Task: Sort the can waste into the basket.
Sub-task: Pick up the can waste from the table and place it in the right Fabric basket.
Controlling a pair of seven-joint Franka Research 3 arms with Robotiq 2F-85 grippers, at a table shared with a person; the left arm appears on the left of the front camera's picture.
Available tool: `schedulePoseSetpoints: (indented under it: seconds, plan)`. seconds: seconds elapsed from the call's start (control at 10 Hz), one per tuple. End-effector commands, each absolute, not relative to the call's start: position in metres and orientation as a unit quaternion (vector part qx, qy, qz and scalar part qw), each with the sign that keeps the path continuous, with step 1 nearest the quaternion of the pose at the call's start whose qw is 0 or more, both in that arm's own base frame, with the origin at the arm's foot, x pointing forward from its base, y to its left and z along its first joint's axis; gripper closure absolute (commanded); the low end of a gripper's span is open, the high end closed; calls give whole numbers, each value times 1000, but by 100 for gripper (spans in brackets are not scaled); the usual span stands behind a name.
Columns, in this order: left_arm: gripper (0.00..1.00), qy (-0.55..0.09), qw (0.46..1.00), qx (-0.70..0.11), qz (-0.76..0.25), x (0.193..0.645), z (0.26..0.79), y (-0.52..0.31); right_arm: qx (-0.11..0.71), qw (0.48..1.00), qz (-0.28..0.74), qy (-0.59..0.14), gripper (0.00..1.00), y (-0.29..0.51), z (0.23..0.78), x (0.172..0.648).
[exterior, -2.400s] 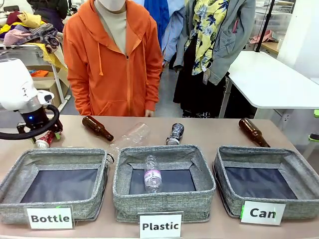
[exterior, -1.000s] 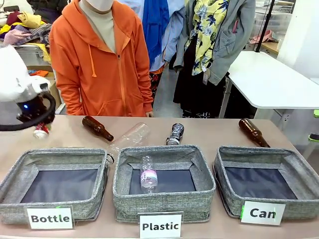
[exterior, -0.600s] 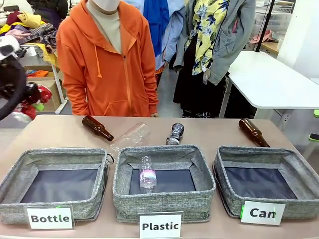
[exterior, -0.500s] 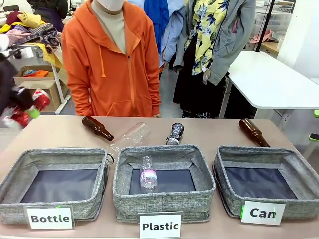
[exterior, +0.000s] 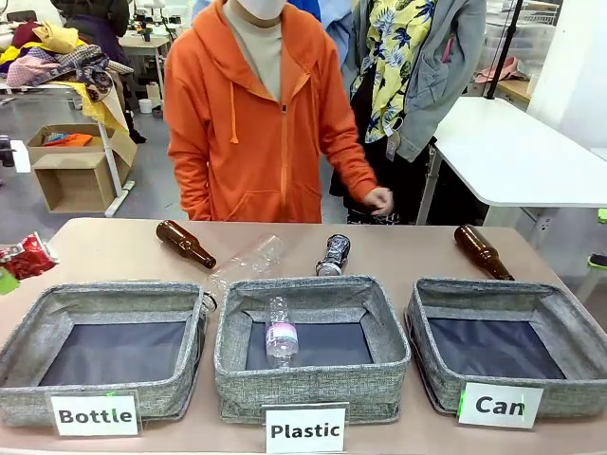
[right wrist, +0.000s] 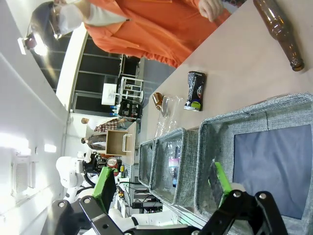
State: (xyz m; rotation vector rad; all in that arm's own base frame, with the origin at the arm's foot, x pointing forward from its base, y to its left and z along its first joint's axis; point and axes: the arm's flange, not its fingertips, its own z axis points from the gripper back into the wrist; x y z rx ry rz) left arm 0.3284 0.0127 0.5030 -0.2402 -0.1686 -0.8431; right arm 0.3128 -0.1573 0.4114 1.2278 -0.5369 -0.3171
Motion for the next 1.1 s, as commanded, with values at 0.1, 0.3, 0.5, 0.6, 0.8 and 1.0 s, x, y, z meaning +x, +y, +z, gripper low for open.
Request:
schedulePoseSetpoints:
  seconds: [0.1, 0.3, 0.5, 0.6, 0.8, 1.0]
  plan:
    - [73, -82, 902, -116, -408, 328, 503, 13, 572, 765, -141, -260, 0, -157, 413, 317]
    - [73, -141, 789, -147, -580, 345, 504, -44, 564, 774, -142, -251, 0, -157, 415, 312]
    - [73, -176, 709, -122, -672, 364, 531, -187, 486, 830, -89, -259, 0, -166, 464, 266]
    - [73, -169, 675, -128, -707, 369, 537, -230, 474, 838, -96, -251, 0, -183, 468, 255]
    - [73, -158, 637, -146, -740, 364, 538, -302, 451, 843, -115, -270, 0, -217, 474, 225]
    - [73, -179, 612, -127, -760, 365, 541, -383, 401, 855, -127, -302, 0, -243, 477, 202]
